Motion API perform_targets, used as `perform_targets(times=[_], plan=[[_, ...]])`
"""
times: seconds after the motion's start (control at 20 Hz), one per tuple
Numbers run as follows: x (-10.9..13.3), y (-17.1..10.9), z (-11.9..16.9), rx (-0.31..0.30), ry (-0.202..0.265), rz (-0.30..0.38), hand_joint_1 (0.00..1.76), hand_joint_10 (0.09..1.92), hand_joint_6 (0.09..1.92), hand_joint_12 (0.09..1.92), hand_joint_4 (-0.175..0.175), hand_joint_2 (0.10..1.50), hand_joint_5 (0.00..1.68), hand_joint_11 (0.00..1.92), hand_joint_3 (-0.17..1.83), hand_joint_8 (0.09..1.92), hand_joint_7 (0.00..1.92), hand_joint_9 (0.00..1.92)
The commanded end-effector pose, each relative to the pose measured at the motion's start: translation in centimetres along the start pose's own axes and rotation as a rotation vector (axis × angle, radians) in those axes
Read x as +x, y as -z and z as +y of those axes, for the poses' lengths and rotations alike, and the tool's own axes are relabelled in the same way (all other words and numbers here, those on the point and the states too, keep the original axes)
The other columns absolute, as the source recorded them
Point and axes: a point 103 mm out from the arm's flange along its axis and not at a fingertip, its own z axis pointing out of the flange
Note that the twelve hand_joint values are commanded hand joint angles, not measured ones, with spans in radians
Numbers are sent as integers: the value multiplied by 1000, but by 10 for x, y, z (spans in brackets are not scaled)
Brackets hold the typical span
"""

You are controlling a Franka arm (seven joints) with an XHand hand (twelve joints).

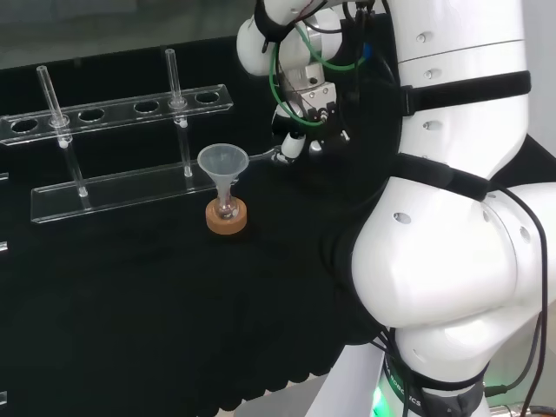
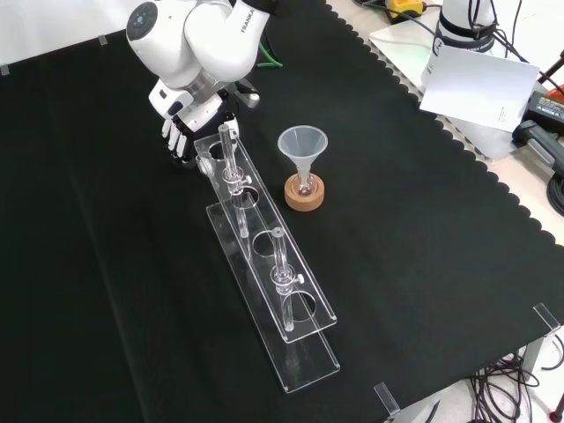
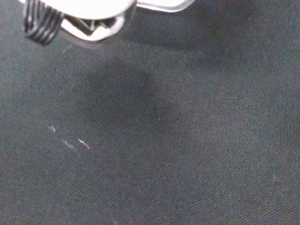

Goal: Pick up the weighing funnel.

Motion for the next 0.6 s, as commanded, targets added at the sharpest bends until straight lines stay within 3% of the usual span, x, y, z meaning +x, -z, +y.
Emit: perform_targets(times=[0.05, 0.2, 0.3, 0.6], plan=[[23, 4, 2, 7, -22, -28, 972, 517, 762, 1274, 35, 583, 716, 536, 653, 697, 539, 815], [14, 2, 2, 6, -6, -14, 971, 516, 765, 1274, 34, 582, 714, 536, 655, 697, 539, 816], [27, 4, 3, 6, -8, -33, 971, 516, 767, 1274, 34, 582, 714, 537, 657, 697, 540, 816], [29, 4, 4, 13, -18, -35, 971, 516, 772, 1273, 33, 581, 712, 538, 659, 698, 540, 817]])
